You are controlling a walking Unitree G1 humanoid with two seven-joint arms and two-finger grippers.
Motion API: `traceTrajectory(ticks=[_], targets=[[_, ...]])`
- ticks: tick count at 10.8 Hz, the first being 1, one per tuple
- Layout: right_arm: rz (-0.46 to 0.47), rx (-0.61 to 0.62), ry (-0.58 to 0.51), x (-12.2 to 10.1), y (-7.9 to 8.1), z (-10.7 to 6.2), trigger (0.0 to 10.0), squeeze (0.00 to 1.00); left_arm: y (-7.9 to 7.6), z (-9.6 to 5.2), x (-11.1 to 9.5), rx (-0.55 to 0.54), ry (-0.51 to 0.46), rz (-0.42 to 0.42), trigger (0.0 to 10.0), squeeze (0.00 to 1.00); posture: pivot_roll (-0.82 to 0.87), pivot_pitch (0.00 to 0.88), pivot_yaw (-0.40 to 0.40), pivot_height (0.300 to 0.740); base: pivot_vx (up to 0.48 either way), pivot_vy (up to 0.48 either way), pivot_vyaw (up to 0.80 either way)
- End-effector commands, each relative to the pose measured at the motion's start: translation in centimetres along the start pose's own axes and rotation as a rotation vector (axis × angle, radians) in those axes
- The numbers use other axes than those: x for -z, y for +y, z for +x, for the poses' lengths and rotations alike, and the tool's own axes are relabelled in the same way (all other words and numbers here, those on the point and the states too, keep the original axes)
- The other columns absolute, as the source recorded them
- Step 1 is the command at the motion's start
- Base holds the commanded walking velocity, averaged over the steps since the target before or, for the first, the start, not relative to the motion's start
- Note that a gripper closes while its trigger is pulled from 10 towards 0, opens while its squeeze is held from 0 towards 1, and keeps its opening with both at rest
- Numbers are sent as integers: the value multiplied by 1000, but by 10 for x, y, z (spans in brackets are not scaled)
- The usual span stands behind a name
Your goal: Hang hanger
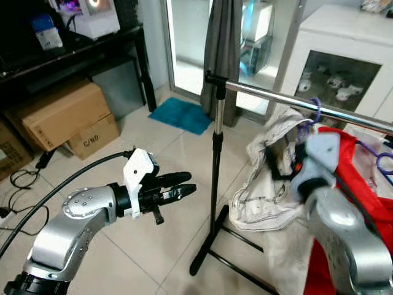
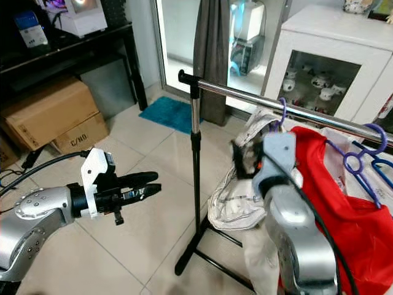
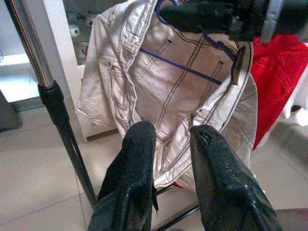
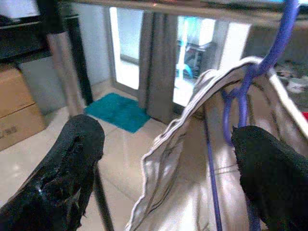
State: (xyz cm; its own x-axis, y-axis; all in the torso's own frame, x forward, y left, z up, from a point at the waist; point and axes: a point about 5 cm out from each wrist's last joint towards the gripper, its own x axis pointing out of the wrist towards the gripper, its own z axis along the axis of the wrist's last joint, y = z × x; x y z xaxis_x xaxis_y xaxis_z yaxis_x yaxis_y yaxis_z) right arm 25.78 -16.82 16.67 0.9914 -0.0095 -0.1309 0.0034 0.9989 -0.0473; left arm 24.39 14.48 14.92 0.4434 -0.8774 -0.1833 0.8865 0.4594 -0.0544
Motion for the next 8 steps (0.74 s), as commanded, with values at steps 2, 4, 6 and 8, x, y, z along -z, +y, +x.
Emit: traceTrajectory(ticks=[2,4,6,8], targets=[[-4,67,12,-1,-5,5,10000,0,-3,-3,-9,29,-23,6,10000,1000,-75,0,44,740,0,0,0],[-4,114,28,0,-9,9,10000,0,-4,-4,-8,40,-12,12,10000,1000,-74,0,43,740,0,0,0],[-8,111,27,0,-8,18,10000,0,-3,-3,-8,44,-4,18,10000,1000,-74,0,52,740,0,0,0],[-38,19,57,4,-1,31,9176,0,-2,-3,-9,45,6,35,10000,745,-67,0,55,740,0,0,0]])
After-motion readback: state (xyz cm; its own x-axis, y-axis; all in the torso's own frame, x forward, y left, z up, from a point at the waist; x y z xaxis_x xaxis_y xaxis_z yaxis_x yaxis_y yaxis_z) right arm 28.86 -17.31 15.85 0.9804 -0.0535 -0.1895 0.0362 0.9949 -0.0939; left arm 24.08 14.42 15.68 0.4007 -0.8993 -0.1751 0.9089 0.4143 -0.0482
